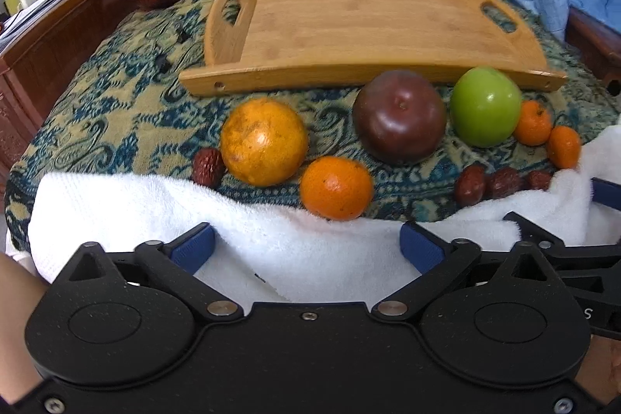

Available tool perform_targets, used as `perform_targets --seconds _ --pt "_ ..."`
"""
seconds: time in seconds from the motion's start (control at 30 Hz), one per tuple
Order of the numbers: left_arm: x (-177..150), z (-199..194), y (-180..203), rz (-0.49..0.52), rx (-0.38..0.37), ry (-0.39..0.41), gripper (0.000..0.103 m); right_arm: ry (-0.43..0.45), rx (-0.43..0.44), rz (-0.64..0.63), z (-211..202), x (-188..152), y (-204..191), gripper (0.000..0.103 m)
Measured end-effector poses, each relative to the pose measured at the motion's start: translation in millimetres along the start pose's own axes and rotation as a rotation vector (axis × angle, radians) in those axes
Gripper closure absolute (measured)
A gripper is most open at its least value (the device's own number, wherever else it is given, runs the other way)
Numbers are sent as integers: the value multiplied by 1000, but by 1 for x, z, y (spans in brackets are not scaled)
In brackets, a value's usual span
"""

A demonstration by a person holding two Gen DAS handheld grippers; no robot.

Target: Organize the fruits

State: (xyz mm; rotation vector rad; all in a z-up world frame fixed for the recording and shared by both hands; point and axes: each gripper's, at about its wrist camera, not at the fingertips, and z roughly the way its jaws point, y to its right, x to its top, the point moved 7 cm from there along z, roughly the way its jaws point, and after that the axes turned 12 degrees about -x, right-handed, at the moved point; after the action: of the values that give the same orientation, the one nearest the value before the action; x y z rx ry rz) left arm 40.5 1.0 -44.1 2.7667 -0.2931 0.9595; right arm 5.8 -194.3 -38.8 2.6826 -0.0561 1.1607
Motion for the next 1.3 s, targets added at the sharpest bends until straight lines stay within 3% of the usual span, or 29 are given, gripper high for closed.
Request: perform_targets --seconds 0.1,0.17,0.2,0.27,0.37,0.47,0.53,0.7,0.9,1.0,1.3 --pt "3 -11 4 23 -18 36 10 35 21 3 -12 4 1 6" --pt "6 -19 8 40 -27 63 24 57 35 1 -18 9 0 9" --pt "8 -23 10 50 -38 80 28 69 39 -1 -20 12 0 13" --pt "11 -28 15 60 -71 106 46 79 45 -7 -22 16 -2 21" --pt "13 -26 17 29 -123 97 62 71 61 -28 -19 19 -9 36" --pt "15 -21 15 6 -115 85 70 64 75 -66 -16 18 -19 52" --pt "15 -19 13 16 -101 84 70 54 81 -80 -13 17 -24 58" --pt "15 -12 12 57 -72 80 70 56 91 -103 -10 19 -32 62" --pt "14 -9 11 69 -54 87 69 52 102 -143 -5 20 -41 63" --pt "14 -4 10 71 -56 76 63 49 100 -148 -1 20 -42 64" --pt "11 10 11 89 -40 64 64 46 105 -157 3 20 -44 70"
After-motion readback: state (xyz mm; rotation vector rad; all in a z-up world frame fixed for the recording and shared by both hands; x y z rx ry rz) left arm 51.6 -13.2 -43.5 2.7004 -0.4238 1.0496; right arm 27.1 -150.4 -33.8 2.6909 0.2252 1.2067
